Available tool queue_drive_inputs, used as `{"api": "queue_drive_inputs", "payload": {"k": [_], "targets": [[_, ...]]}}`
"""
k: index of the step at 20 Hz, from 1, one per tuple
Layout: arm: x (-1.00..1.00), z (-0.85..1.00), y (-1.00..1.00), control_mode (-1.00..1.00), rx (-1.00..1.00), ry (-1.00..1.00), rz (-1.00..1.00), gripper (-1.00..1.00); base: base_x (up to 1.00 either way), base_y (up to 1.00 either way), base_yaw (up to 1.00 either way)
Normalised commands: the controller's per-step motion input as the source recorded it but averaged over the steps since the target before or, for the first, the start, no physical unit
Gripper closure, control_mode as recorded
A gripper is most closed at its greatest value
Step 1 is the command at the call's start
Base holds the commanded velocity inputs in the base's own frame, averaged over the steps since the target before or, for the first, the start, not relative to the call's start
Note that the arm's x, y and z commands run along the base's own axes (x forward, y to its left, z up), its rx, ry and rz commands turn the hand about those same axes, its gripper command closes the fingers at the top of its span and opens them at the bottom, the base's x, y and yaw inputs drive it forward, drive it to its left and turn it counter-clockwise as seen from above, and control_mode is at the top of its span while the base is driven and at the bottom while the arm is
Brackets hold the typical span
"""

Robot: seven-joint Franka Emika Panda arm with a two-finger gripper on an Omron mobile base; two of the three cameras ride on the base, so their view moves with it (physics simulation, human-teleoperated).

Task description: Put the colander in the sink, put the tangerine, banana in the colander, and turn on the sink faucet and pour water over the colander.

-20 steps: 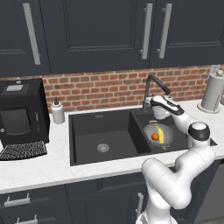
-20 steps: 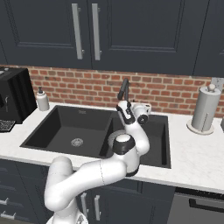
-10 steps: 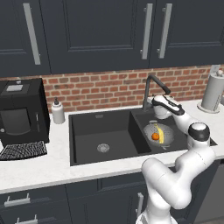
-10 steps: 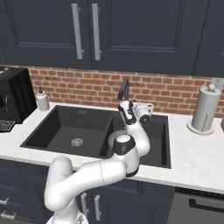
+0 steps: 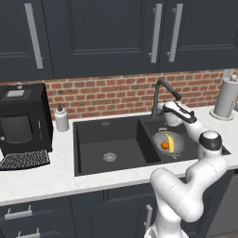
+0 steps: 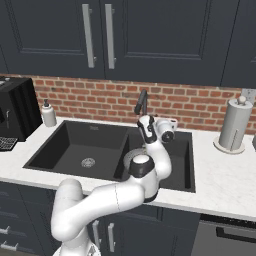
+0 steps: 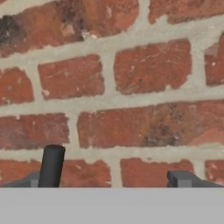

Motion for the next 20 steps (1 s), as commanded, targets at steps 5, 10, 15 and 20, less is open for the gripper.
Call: {"api": "queue_drive_inputs", "payload": {"k": [5, 10, 15, 20], "targets": [[-0.05, 0.0, -1.0, -1.0, 0.03, 0.0, -0.03, -1.0, 0.0, 0.0, 0.0], [-0.06, 0.0, -1.0, -1.0, 0.02, 0.0, -0.03, -1.0, 0.0, 0.0, 0.0], [-0.07, 0.0, -0.99, -1.0, 0.02, 0.0, -0.03, -1.0, 0.0, 0.0, 0.0], [-0.09, 0.0, -0.96, -1.0, 0.02, 0.0, -0.02, -1.0, 0.0, 0.0, 0.0]]}}
